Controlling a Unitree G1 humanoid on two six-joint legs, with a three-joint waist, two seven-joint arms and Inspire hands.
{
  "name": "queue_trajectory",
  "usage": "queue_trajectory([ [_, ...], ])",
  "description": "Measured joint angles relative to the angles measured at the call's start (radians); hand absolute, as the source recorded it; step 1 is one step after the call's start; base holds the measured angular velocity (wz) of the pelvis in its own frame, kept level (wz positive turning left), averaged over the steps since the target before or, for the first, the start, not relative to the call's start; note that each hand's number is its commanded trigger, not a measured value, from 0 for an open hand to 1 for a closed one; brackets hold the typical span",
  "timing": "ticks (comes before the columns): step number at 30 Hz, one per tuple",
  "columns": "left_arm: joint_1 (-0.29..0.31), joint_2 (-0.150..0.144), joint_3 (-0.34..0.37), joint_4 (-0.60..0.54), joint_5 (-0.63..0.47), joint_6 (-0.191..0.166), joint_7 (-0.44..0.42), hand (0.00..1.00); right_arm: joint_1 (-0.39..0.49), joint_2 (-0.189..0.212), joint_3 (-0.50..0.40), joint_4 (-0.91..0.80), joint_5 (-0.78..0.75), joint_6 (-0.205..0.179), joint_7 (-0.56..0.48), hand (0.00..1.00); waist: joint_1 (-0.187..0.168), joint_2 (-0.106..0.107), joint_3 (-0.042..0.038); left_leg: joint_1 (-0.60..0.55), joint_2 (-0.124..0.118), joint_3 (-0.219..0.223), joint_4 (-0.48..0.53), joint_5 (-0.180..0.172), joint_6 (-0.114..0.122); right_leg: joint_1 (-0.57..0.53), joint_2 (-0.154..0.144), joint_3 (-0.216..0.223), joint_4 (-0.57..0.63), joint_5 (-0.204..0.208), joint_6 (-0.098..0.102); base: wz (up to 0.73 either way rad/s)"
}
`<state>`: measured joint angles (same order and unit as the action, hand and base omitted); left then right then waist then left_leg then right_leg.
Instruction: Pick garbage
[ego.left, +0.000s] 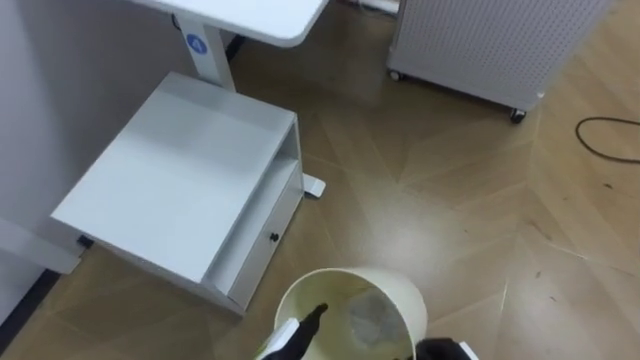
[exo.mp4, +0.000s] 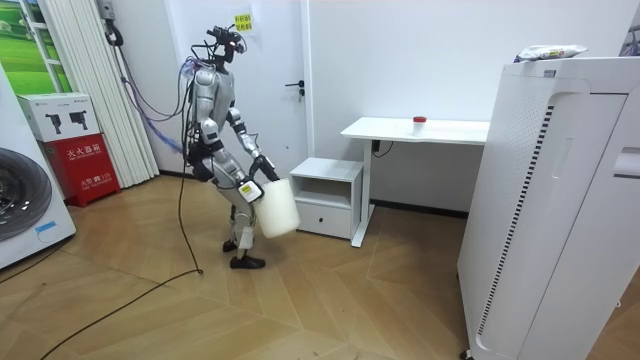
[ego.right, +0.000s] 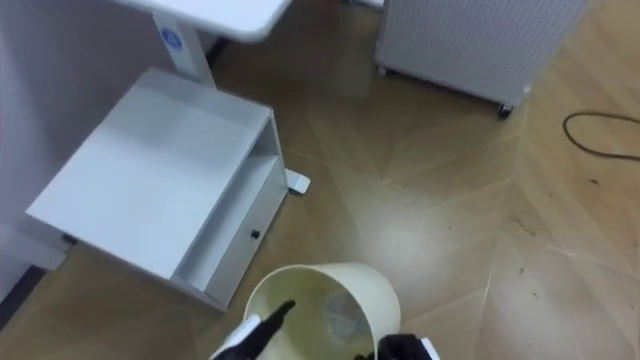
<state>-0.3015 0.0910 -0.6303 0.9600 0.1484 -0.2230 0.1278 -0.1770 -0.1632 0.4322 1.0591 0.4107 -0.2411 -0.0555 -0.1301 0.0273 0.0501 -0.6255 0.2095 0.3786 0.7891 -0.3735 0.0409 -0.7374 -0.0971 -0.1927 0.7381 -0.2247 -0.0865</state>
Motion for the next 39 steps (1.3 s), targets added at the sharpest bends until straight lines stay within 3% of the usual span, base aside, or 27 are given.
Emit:
queue_trajectory([
  [5,0.000,0.010,0.033,-0.040,0.000,-0.034,0.002,0.00,-0.002,-0.017,-0.026,0.026,-0.002,0.003,0.016,1.00,0.009,0.003,0.0013,0.087,-0.012,0.026,-0.061,0.003,-0.001,0.073,0.008,0.019,-0.052,0.011,0.016,-0.11],
  [13,0.036,0.057,0.106,-0.173,-0.003,-0.064,0.002,0.00,0.028,-0.027,-0.117,0.034,0.003,0.021,0.034,1.00,-0.004,0.001,0.0004,0.268,-0.067,0.054,-0.201,0.014,-0.002,0.225,-0.007,0.034,-0.138,0.010,0.053,-0.05],
  [17,0.111,0.089,0.193,-0.350,0.000,-0.076,0.037,0.00,0.079,-0.028,-0.197,0.007,-0.028,0.023,0.035,1.00,-0.002,-0.007,-0.0075,0.331,-0.076,0.077,-0.243,0.013,-0.001,0.284,-0.004,0.021,-0.186,0.021,0.071,-0.13],
  [19,0.137,0.095,0.223,-0.368,-0.005,-0.097,0.069,0.00,0.084,-0.030,-0.203,0.006,-0.022,0.024,0.034,1.00,-0.001,-0.014,-0.0110,0.374,-0.083,0.101,-0.258,0.014,-0.001,0.312,-0.009,-0.010,-0.191,0.023,0.073,-0.38],
  [21,0.166,0.109,0.249,-0.385,-0.010,-0.097,0.088,0.00,0.098,-0.031,-0.203,0.006,-0.017,0.025,0.037,1.00,0.013,-0.024,-0.0207,0.441,-0.080,0.149,-0.290,0.013,-0.002,0.361,-0.013,-0.061,-0.226,0.037,0.068,-0.59],
  [23,0.185,0.113,0.292,-0.428,-0.007,-0.097,0.102,0.00,0.104,-0.031,-0.211,0.006,-0.020,0.027,0.047,1.00,0.030,-0.034,-0.0253,0.479,-0.077,0.186,-0.325,0.013,-0.003,0.385,-0.012,-0.094,-0.251,0.055,0.061,-0.57],
  [26,0.197,0.119,0.323,-0.458,-0.005,-0.097,0.136,0.00,0.113,-0.031,-0.219,0.006,-0.021,0.034,0.056,1.00,0.030,-0.044,-0.0313,0.528,-0.073,0.215,-0.333,0.013,-0.003,0.428,-0.024,-0.142,-0.263,0.058,0.056,-0.27],
  [31,0.197,0.123,0.356,-0.480,-0.031,-0.097,0.166,0.00,0.122,-0.031,-0.219,0.000,-0.025,0.036,0.059,1.00,0.029,-0.045,-0.0337,0.600,-0.073,0.231,-0.377,0.010,-0.012,0.486,-0.014,-0.168,-0.292,0.067,0.045,-0.10],
  [36,0.209,0.122,0.393,-0.551,-0.039,-0.097,0.214,0.00,0.154,-0.038,-0.219,-0.073,-0.111,0.036,0.076,1.00,0.029,-0.047,-0.0350,0.634,-0.047,0.274,-0.377,0.012,-0.029,0.512,0.021,-0.168,-0.321,0.081,0.025,-0.22],
  [39,0.223,0.123,0.418,-0.581,-0.035,-0.097,0.231,0.00,0.161,-0.039,-0.219,-0.092,-0.147,0.036,0.101,1.00,0.042,-0.048,-0.0376,0.667,-0.028,0.303,-0.366,0.004,-0.055,0.525,0.040,-0.160,-0.328,0.079,0.004,-0.54],
])
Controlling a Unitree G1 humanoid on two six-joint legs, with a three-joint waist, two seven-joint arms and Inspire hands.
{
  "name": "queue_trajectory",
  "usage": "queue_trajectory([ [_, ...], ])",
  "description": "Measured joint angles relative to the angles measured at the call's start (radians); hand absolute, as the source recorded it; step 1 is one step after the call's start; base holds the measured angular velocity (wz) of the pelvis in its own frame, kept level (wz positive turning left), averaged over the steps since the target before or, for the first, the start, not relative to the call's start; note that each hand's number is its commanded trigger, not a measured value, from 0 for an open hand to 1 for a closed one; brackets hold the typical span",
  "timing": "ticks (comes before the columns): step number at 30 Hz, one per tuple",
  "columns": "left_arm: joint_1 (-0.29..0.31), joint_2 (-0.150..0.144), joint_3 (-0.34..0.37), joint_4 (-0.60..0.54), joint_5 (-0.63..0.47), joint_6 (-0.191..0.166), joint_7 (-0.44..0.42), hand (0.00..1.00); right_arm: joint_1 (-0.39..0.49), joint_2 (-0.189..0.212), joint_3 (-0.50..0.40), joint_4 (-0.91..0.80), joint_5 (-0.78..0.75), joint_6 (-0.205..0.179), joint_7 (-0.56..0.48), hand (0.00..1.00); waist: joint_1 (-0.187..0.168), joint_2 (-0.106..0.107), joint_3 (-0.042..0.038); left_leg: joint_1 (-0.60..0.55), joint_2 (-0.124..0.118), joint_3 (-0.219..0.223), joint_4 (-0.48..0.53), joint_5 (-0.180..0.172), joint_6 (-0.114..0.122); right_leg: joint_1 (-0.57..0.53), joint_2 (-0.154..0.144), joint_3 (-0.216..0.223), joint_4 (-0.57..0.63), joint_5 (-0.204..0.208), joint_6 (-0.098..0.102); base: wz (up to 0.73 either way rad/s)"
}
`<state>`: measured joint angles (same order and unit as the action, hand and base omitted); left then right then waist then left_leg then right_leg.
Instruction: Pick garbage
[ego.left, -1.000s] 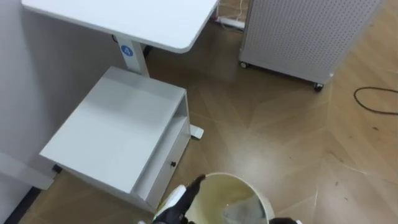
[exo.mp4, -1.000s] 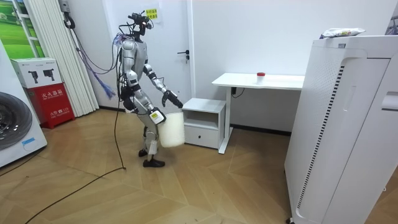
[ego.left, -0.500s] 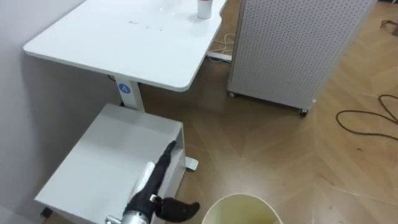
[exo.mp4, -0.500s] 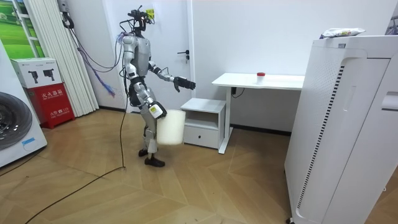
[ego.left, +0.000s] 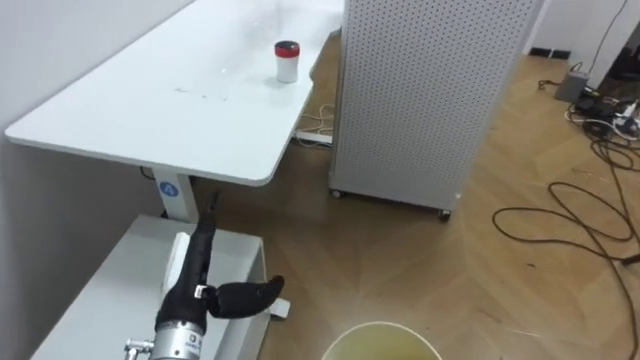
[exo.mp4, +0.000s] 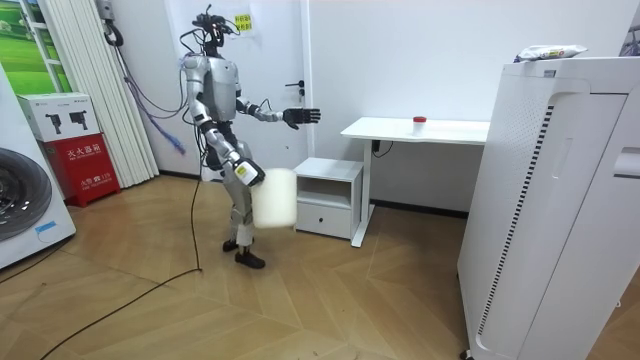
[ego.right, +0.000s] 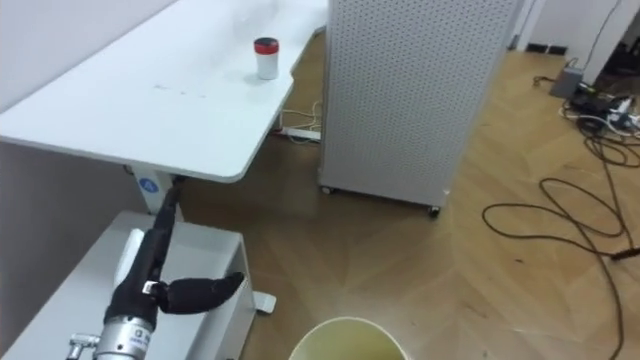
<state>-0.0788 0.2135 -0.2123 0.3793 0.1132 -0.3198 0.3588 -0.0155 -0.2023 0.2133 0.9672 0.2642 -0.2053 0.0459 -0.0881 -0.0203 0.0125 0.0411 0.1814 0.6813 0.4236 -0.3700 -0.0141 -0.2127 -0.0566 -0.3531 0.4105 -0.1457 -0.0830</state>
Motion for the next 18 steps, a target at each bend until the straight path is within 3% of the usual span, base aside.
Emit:
queue_trajectory([
  [1,0.002,-0.001,0.004,-0.008,0.000,0.000,0.004,0.00,0.000,0.000,0.000,0.000,-0.003,0.000,0.002,1.00,0.001,-0.002,-0.0010,0.002,0.000,-0.009,0.006,-0.001,-0.003,-0.001,0.005,0.012,0.001,-0.003,-0.003,-0.44],
  [2,0.009,0.000,0.008,-0.020,0.001,0.000,0.011,0.00,-0.001,-0.001,0.000,-0.002,-0.011,0.000,0.001,1.00,0.008,-0.002,-0.0017,0.005,-0.005,-0.069,0.008,-0.001,-0.006,0.000,0.020,0.040,0.000,-0.005,-0.007,-0.62],
  [3,0.020,0.000,0.013,-0.030,0.001,0.000,0.023,0.00,-0.001,-0.001,0.000,-0.005,-0.025,0.000,0.002,1.00,0.018,-0.001,-0.0021,0.004,-0.023,-0.169,0.015,0.001,-0.008,0.004,0.036,0.069,-0.001,-0.008,-0.013,-0.70],
  [4,0.031,0.000,0.017,-0.036,0.002,0.000,0.029,0.00,-0.001,-0.001,0.000,-0.005,-0.034,0.000,0.003,1.00,0.025,0.002,-0.0043,0.003,-0.029,-0.219,0.021,0.001,-0.008,0.006,0.045,0.085,-0.001,-0.009,-0.016,-0.83],
  [6,0.077,-0.001,0.033,-0.041,0.029,-0.005,0.036,0.00,0.003,-0.002,-0.011,-0.005,-0.086,0.001,0.020,1.00,0.035,0.012,-0.0106,-0.008,-0.059,-0.392,0.051,0.007,0.003,0.021,0.070,0.139,-0.008,-0.010,-0.018,-0.65],
  [8,0.088,-0.001,0.035,-0.046,0.038,-0.009,0.036,0.00,0.007,-0.003,-0.028,-0.005,-0.105,0.003,0.022,1.00,0.037,0.012,-0.0110,-0.044,-0.089,-0.467,0.035,0.015,-0.003,0.022,0.071,0.160,-0.015,-0.016,-0.016,-0.25],
  [9,0.088,-0.001,0.037,-0.050,0.038,-0.011,0.036,0.00,0.009,-0.002,-0.042,-0.005,-0.107,0.010,0.021,1.00,0.041,0.012,-0.0105,-0.085,-0.107,-0.497,0.010,0.024,0.008,0.021,0.072,0.168,-0.013,-0.017,-0.012,-0.24],
  [11,0.100,0.000,0.053,-0.058,0.038,-0.015,0.047,0.00,0.025,-0.002,-0.047,-0.018,-0.111,0.014,0.022,1.00,0.053,0.010,-0.0174,-0.094,-0.107,-0.492,0.005,0.043,0.019,0.023,0.076,0.186,-0.016,-0.008,-0.002,-0.28],
  [12,0.098,0.002,0.068,-0.071,0.038,-0.015,0.055,0.00,0.035,-0.002,-0.052,-0.034,-0.111,0.014,0.024,1.00,0.052,0.013,-0.0180,-0.092,-0.108,-0.490,-0.004,0.044,0.021,0.023,0.074,0.181,-0.018,-0.002,-0.006,-0.13],
  [15,0.098,0.002,0.092,-0.102,0.035,-0.015,0.085,0.00,0.047,-0.002,-0.078,-0.046,-0.111,0.014,0.040,1.00,0.050,0.027,-0.0112,-0.064,-0.109,-0.479,-0.034,0.045,0.022,0.038,0.073,0.174,-0.033,0.002,-0.011,-0.08],
  [18,0.098,0.006,0.094,-0.143,0.033,-0.017,0.107,0.00,0.062,-0.001,-0.080,-0.081,-0.109,0.016,0.041,1.00,0.056,0.040,-0.0125,-0.039,-0.120,-0.479,-0.054,0.050,0.016,0.042,0.077,0.182,-0.033,-0.011,-0.012,-0.06],
])
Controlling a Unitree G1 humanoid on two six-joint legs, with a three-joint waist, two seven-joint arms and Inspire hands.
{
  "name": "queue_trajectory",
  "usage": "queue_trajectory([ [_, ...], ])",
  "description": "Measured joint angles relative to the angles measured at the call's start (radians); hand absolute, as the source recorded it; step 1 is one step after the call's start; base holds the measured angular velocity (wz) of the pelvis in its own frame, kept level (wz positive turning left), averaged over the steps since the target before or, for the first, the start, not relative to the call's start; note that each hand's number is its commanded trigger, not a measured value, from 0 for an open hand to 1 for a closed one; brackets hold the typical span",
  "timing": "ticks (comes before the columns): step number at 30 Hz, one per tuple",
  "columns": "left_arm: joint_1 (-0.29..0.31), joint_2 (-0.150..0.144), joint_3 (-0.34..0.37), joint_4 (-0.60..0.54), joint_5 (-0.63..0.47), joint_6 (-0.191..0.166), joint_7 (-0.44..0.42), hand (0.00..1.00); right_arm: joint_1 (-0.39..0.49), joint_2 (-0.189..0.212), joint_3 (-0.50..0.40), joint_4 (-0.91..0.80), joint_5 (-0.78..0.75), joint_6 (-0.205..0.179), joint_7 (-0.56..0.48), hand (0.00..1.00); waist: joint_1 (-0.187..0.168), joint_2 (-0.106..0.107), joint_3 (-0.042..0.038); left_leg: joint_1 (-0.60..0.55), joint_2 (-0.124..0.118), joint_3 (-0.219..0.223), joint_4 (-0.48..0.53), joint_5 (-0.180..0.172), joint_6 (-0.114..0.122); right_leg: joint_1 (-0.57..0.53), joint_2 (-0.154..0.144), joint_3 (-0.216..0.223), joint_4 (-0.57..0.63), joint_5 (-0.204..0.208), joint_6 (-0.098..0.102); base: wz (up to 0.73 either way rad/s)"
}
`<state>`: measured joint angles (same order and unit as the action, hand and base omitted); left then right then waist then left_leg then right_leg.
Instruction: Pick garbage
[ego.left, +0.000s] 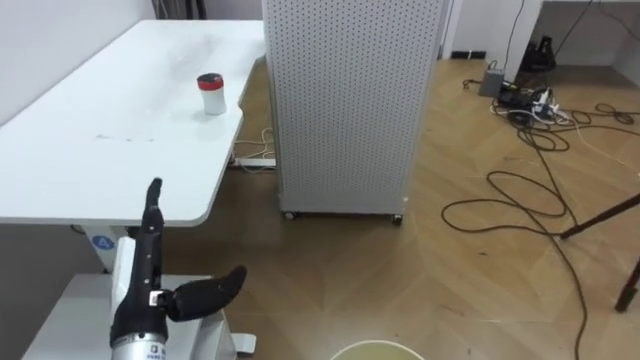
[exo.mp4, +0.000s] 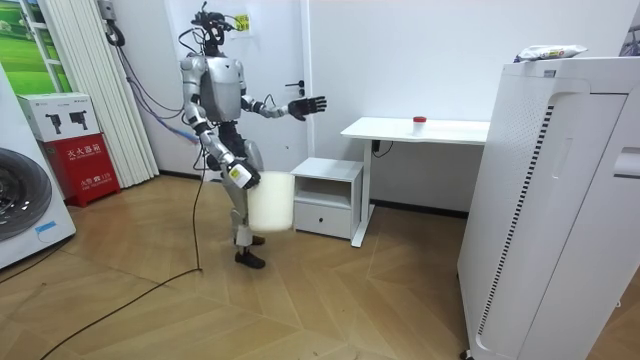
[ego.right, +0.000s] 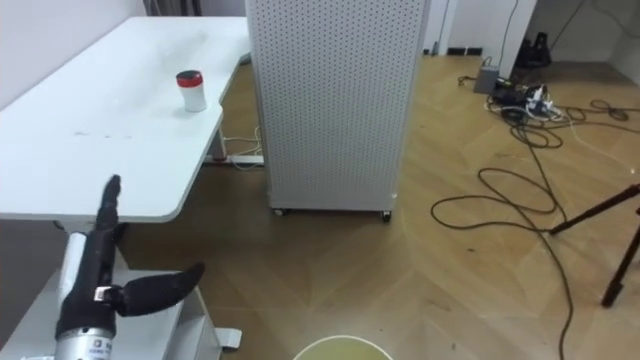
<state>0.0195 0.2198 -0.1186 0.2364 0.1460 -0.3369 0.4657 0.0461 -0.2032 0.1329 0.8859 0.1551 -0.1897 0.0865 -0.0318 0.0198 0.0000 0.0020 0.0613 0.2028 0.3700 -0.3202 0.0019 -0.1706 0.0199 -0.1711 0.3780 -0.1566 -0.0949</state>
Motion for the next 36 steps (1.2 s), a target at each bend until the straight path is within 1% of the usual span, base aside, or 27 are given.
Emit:
queue_trajectory([
  [8,-0.001,0.002,0.000,-0.041,-0.018,0.000,-0.001,0.00,0.009,0.006,0.002,-0.037,-0.002,0.001,-0.001,1.00,-0.019,0.000,0.0047,0.035,-0.002,0.001,0.010,0.004,-0.003,0.025,-0.001,0.009,0.025,-0.052,-0.001,-0.03],
  [9,-0.001,0.002,0.000,-0.041,-0.019,0.000,-0.001,0.00,0.010,0.006,0.005,-0.037,-0.002,0.005,-0.001,1.00,-0.015,-0.006,0.0096,0.044,-0.002,0.012,0.010,0.004,-0.003,0.028,0.000,0.017,0.036,-0.061,-0.004,-0.11],
  [11,-0.001,0.001,0.001,-0.040,-0.021,0.000,0.000,0.00,0.015,0.008,0.005,-0.036,-0.004,0.010,-0.001,1.00,-0.014,-0.011,0.0135,0.050,0.001,0.015,0.024,0.004,-0.003,0.035,0.001,0.021,0.042,-0.073,-0.008,-0.10],
  [12,-0.001,0.001,0.003,-0.039,-0.021,0.000,0.000,0.00,0.018,0.007,0.005,-0.037,-0.007,0.011,-0.003,1.00,-0.015,-0.012,0.0177,0.038,0.008,0.016,0.066,0.004,-0.003,0.044,0.003,0.023,0.040,-0.078,-0.011,-0.06],
  [13,-0.001,0.001,0.005,-0.037,-0.021,0.000,0.000,0.00,0.020,0.007,0.005,-0.037,-0.007,0.011,-0.006,1.00,-0.015,-0.012,0.0190,0.032,0.017,0.015,0.091,0.004,-0.003,0.050,0.005,0.026,0.039,-0.080,-0.012,-0.10],
  [14,-0.001,0.001,0.009,-0.036,-0.022,0.000,0.000,0.00,0.024,0.007,0.005,-0.037,-0.007,0.013,-0.011,1.00,-0.009,-0.009,0.0194,0.009,0.022,0.014,0.153,0.004,-0.003,0.060,0.009,0.032,0.039,-0.085,-0.016,-0.14],
  [15,-0.001,0.001,0.017,-0.036,-0.025,0.000,0.000,0.00,0.025,0.007,0.005,-0.037,-0.006,0.018,-0.014,1.00,-0.007,-0.006,0.0212,-0.030,0.035,0.011,0.241,0.009,-0.011,0.069,0.017,0.040,0.041,-0.092,-0.021,-0.15],
  [16,-0.001,0.002,0.020,-0.036,-0.025,0.000,0.001,0.00,0.025,0.007,0.005,-0.037,-0.005,0.018,-0.015,1.00,-0.005,-0.007,0.0220,-0.053,0.036,-0.002,0.278,0.013,-0.018,0.071,0.018,0.047,0.045,-0.097,-0.023,-0.11],
  [17,-0.002,0.002,0.020,-0.035,-0.026,0.000,0.004,0.00,0.024,0.004,0.004,-0.037,-0.003,0.018,-0.021,1.00,-0.005,-0.008,0.0222,-0.096,0.030,-0.032,0.298,0.007,-0.025,0.073,0.018,0.063,0.050,-0.110,-0.020,-0.03],
  [19,-0.003,0.002,0.018,-0.035,-0.028,0.000,0.004,0.00,0.024,-0.002,0.004,-0.036,-0.003,0.018,-0.023,1.00,-0.001,-0.010,0.0234,-0.180,0.027,-0.043,0.278,0.004,-0.025,0.077,0.014,0.073,0.053,-0.123,-0.018,-0.13],
  [20,-0.003,0.002,0.018,-0.035,-0.034,0.000,0.011,0.00,0.024,-0.001,0.004,-0.037,-0.004,0.018,-0.028,1.00,0.012,-0.013,0.0252,-0.237,0.028,-0.045,0.245,0.011,-0.033,0.083,0.013,0.090,0.053,-0.135,-0.022,-0.41],
  [21,-0.003,0.001,0.019,-0.035,-0.034,-0.001,0.023,0.00,0.024,-0.002,0.009,-0.038,-0.004,0.018,-0.034,1.00,0.027,-0.013,0.0246,-0.292,0.029,-0.049,0.184,0.038,-0.043,0.089,0.006,0.091,0.057,-0.144,-0.021,-0.44],
  [22,-0.003,0.001,0.020,-0.035,-0.034,-0.001,0.030,0.00,0.024,-0.003,0.013,-0.038,-0.004,0.018,-0.037,1.00,0.031,-0.013,0.0249,-0.312,0.028,-0.052,0.144,0.064,-0.045,0.095,0.004,0.096,0.059,-0.149,-0.016,-0.35],
  [23,-0.003,0.002,0.021,-0.032,-0.034,-0.003,0.037,0.00,0.031,-0.004,0.021,-0.038,-0.004,0.018,-0.045,1.00,0.034,-0.017,0.0252,-0.346,0.023,-0.061,0.057,0.146,-0.041,0.107,-0.004,0.105,0.072,-0.168,-0.004,-0.23],
  [24,-0.003,0.002,0.024,-0.020,-0.033,-0.015,0.048,0.00,0.036,-0.008,0.022,-0.038,-0.006,0.018,-0.045,1.00,0.039,-0.019,0.0259,-0.359,0.005,-0.094,-0.016,0.231,-0.041,0.118,-0.015,0.115,0.095,-0.198,0.009,-0.16],
  [25,-0.003,0.002,0.027,-0.019,-0.034,-0.016,0.050,0.00,0.036,-0.012,0.022,-0.038,-0.007,0.018,-0.045,1.00,0.039,-0.018,0.0242,-0.364,-0.003,-0.109,-0.037,0.268,-0.039,0.120,-0.021,0.119,0.108,-0.215,0.016,-0.07],
  [26,-0.005,0.002,0.032,-0.020,-0.033,-0.018,0.050,0.00,0.035,-0.019,0.021,-0.038,-0.005,0.018,-0.046,1.00,0.037,-0.015,0.0166,-0.362,-0.014,-0.112,-0.034,0.325,-0.018,0.115,-0.030,0.121,0.125,-0.243,0.033,-0.03],
  [27,-0.006,0.003,0.034,-0.020,-0.034,-0.018,0.050,0.00,0.036,-0.025,0.022,-0.038,-0.003,0.018,-0.050,1.00,0.036,-0.021,0.0129,-0.361,-0.028,-0.103,-0.016,0.333,0.008,0.120,-0.044,0.111,0.125,-0.259,0.050,-0.10],
  [28,-0.005,0.005,0.035,-0.019,-0.034,-0.018,0.050,0.00,0.036,-0.026,0.023,-0.038,-0.004,0.018,-0.051,1.00,0.041,-0.027,0.0107,-0.361,-0.034,-0.094,0.005,0.327,0.016,0.121,-0.057,0.094,0.125,-0.264,0.060,-0.19],
  [29,-0.005,0.006,0.037,-0.019,-0.036,-0.018,0.052,0.00,0.032,-0.029,0.023,-0.041,-0.004,0.018,-0.053,1.00,0.044,-0.028,0.0106,-0.366,-0.040,-0.081,0.037,0.303,0.025,0.128,-0.081,0.043,0.124,-0.267,0.070,-0.21],
  [30,-0.009,0.010,0.038,-0.019,-0.037,-0.018,0.052,0.00,0.028,-0.028,0.024,-0.042,-0.005,0.018,-0.055,1.00,0.042,-0.026,0.0110,-0.382,-0.037,-0.073,0.093,0.269,0.032,0.142,-0.101,0.026,0.122,-0.267,0.075,-0.14],
  [31,-0.011,0.013,0.038,-0.019,-0.037,-0.018,0.052,0.00,0.027,-0.028,0.031,-0.042,-0.004,0.018,-0.058,1.00,0.043,-0.027,0.0113,-0.392,-0.035,-0.071,0.134,0.252,0.034,0.159,-0.105,0.027,0.121,-0.270,0.081,0.00],
  [32,-0.014,0.016,0.035,-0.011,-0.043,-0.018,0.049,0.00,0.025,-0.028,0.052,-0.041,0.002,0.019,-0.063,1.00,0.039,-0.033,0.0226,-0.422,-0.039,-0.047,0.238,0.224,0.046,0.210,-0.111,0.044,0.114,-0.275,0.089,0.03],
  [33,-0.014,0.015,0.021,0.000,-0.064,-0.020,0.046,0.00,0.028,-0.036,0.070,-0.042,0.022,0.020,-0.065,1.00,0.035,-0.026,0.0175,-0.414,-0.034,-0.028,0.216,0.225,0.044,0.244,-0.115,0.055,0.119,-0.282,0.097,0.00],
  [34,-0.014,0.015,0.015,0.000,-0.071,-0.020,0.043,0.00,0.028,-0.041,0.071,-0.043,0.031,0.020,-0.065,1.00,0.034,-0.019,0.0144,-0.405,-0.031,-0.022,0.186,0.230,0.044,0.244,-0.117,0.044,0.145,-0.291,0.109,-0.05],
  [35,-0.020,0.019,0.014,0.001,-0.077,-0.021,0.032,0.00,0.029,-0.038,0.072,-0.049,0.040,0.029,-0.076,1.00,0.036,-0.028,0.0140,-0.390,-0.041,0.003,0.203,0.183,0.081,0.240,-0.157,0.005,0.228,-0.324,0.138,0.00],
  [36,-0.024,0.018,0.012,0.001,-0.075,-0.020,0.029,0.00,0.034,-0.040,0.071,-0.072,0.037,0.039,-0.082,1.00,0.034,-0.035,0.0160,-0.379,-0.065,0.009,0.232,0.143,0.096,0.205,-0.208,-0.027,0.348,-0.321,0.149,0.08],
])
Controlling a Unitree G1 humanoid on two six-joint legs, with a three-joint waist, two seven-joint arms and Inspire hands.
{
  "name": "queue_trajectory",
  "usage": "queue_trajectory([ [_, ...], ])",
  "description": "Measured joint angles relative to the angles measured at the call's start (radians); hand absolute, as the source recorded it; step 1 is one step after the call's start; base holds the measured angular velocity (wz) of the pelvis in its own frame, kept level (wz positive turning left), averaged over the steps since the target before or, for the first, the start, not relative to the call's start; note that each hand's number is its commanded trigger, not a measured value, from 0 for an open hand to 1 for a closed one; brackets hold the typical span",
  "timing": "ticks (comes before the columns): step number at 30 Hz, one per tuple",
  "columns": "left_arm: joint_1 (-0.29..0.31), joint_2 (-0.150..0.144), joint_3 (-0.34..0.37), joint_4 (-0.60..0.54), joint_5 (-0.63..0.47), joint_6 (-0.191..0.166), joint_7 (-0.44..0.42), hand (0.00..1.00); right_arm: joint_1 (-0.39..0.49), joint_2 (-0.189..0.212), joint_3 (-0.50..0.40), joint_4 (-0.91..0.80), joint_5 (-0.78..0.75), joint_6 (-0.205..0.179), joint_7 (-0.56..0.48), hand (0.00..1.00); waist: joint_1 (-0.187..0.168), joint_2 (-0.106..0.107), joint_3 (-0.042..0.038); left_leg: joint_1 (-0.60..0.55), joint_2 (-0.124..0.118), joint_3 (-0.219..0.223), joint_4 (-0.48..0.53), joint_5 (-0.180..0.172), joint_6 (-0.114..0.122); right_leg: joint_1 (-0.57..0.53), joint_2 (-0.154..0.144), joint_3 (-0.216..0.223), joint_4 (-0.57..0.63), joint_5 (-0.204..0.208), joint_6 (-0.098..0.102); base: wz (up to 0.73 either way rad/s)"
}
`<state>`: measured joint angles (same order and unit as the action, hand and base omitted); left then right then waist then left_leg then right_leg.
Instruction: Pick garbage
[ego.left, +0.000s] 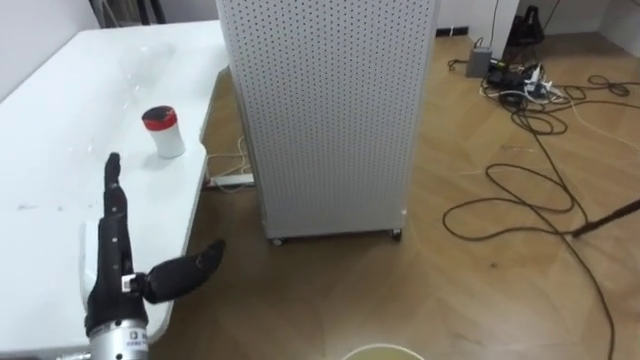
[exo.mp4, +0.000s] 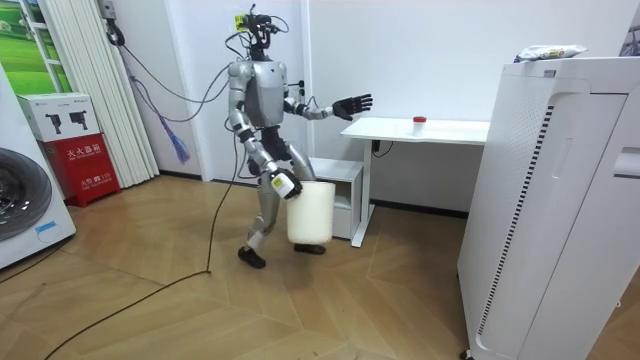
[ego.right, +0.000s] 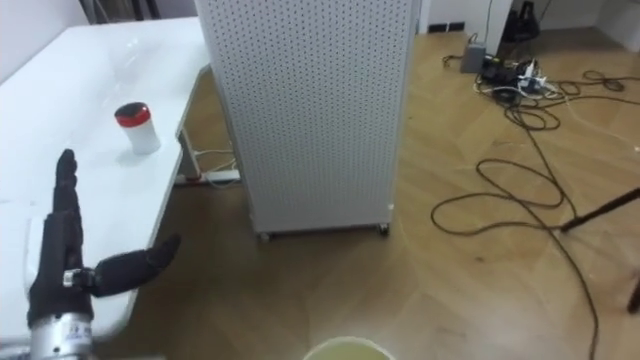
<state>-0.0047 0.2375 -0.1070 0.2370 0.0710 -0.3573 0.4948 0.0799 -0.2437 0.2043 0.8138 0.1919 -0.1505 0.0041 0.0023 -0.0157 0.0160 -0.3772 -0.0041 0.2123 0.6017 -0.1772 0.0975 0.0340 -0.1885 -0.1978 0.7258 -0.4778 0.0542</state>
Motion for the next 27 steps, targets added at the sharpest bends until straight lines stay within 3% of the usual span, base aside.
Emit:
queue_trajectory([
  [1,-0.003,0.001,-0.001,0.000,0.000,0.000,0.000,0.00,0.000,-0.001,0.000,-0.008,-0.001,0.000,-0.005,1.00,0.000,-0.001,0.0002,0.003,-0.009,0.004,0.016,-0.019,0.007,-0.021,-0.022,-0.006,0.066,0.011,0.010,0.11],
  [2,-0.005,0.002,-0.001,0.000,0.003,0.000,0.001,0.00,-0.003,-0.003,-0.003,-0.017,-0.001,-0.001,-0.011,1.00,0.001,0.000,-0.0011,0.010,-0.023,0.013,0.044,-0.053,0.021,-0.062,-0.058,-0.005,0.172,0.049,0.023,0.00],
  [3,-0.004,0.003,-0.002,0.000,0.006,0.000,0.001,0.00,-0.003,-0.005,-0.004,-0.026,-0.001,-0.001,-0.014,1.00,0.004,0.003,-0.0012,0.020,-0.029,0.028,0.058,-0.078,0.034,-0.098,-0.089,0.000,0.254,0.103,0.021,-0.11],
  [4,-0.002,0.003,-0.002,0.000,0.006,0.000,0.002,0.00,-0.003,-0.007,-0.003,-0.031,0.000,-0.001,-0.014,1.00,0.014,0.010,-0.0029,0.026,-0.030,0.035,0.060,-0.090,0.037,-0.116,-0.097,0.000,0.285,0.136,0.015,-0.27],
  [6,-0.002,0.010,-0.001,0.000,0.006,0.000,0.002,0.00,-0.003,-0.008,0.001,-0.043,0.003,-0.001,-0.005,1.00,0.033,0.035,-0.0008,0.060,-0.028,0.043,0.047,-0.121,0.051,-0.149,-0.118,-0.004,0.337,0.258,0.018,-0.24],
  [7,-0.003,0.014,0.000,-0.001,0.007,0.000,0.004,0.00,-0.006,-0.008,0.002,-0.045,0.003,-0.001,0.000,1.00,0.033,0.041,-0.0014,0.066,-0.029,0.042,0.040,-0.126,0.053,-0.161,-0.121,-0.002,0.348,0.272,0.020,-0.18],
  [10,-0.014,0.019,0.011,-0.002,0.006,-0.001,0.004,0.00,-0.022,-0.009,0.010,-0.045,0.008,-0.001,0.008,1.00,0.040,0.056,-0.0019,0.102,-0.024,0.045,-0.008,-0.132,0.055,-0.262,-0.111,-0.006,0.344,0.173,0.029,-0.13],
  [12,-0.020,0.018,0.010,-0.002,0.006,-0.001,0.003,0.00,-0.022,-0.008,0.010,-0.040,0.003,0.000,0.020,1.00,0.035,0.053,0.0003,0.149,-0.023,0.046,-0.053,-0.131,0.054,-0.297,-0.083,-0.009,0.195,0.140,0.029,0.03],
  [13,-0.019,0.018,0.010,-0.002,0.006,-0.001,0.003,0.00,-0.021,-0.008,0.010,-0.036,0.001,0.000,0.020,1.00,0.033,0.053,0.0008,0.161,-0.023,0.045,-0.065,-0.130,0.053,-0.294,-0.076,-0.012,0.134,0.140,0.029,0.00],
  [14,-0.019,0.018,0.011,-0.002,0.007,-0.001,0.004,0.00,-0.021,-0.009,0.010,-0.027,0.000,0.000,0.020,1.00,0.033,0.049,0.0020,0.180,-0.023,0.044,-0.085,-0.131,0.047,-0.282,-0.056,-0.013,0.002,0.148,0.030,0.03],
  [15,-0.019,0.020,0.019,-0.002,0.010,-0.001,0.004,0.00,-0.020,-0.008,0.010,-0.025,-0.001,0.000,0.021,1.00,0.034,0.040,0.0037,0.191,-0.026,0.043,-0.096,-0.132,0.040,-0.267,-0.034,-0.015,-0.121,0.198,0.025,0.04],
  [17,-0.013,0.016,0.024,0.000,0.012,0.001,0.006,0.00,-0.019,-0.010,0.010,-0.020,-0.001,0.000,0.021,1.00,0.035,0.046,0.0013,0.203,-0.017,0.022,-0.124,-0.127,0.024,-0.239,-0.006,-0.029,-0.185,0.212,0.018,0.07],
  [21,0.017,0.017,0.026,-0.001,0.011,0.001,0.021,0.00,-0.018,-0.010,-0.004,-0.022,-0.024,0.000,0.041,1.00,0.030,0.036,0.0000,0.238,0.003,-0.005,-0.172,-0.112,0.000,-0.171,0.038,-0.048,-0.288,0.236,0.008,0.08],
  [27,0.056,0.020,0.026,-0.002,0.010,0.001,0.024,0.00,-0.019,-0.009,-0.014,-0.024,-0.032,0.000,0.055,1.00,0.034,0.030,-0.0030,0.291,0.003,-0.032,-0.231,-0.100,-0.021,-0.112,0.059,-0.053,-0.360,0.238,0.004,0.00],
])
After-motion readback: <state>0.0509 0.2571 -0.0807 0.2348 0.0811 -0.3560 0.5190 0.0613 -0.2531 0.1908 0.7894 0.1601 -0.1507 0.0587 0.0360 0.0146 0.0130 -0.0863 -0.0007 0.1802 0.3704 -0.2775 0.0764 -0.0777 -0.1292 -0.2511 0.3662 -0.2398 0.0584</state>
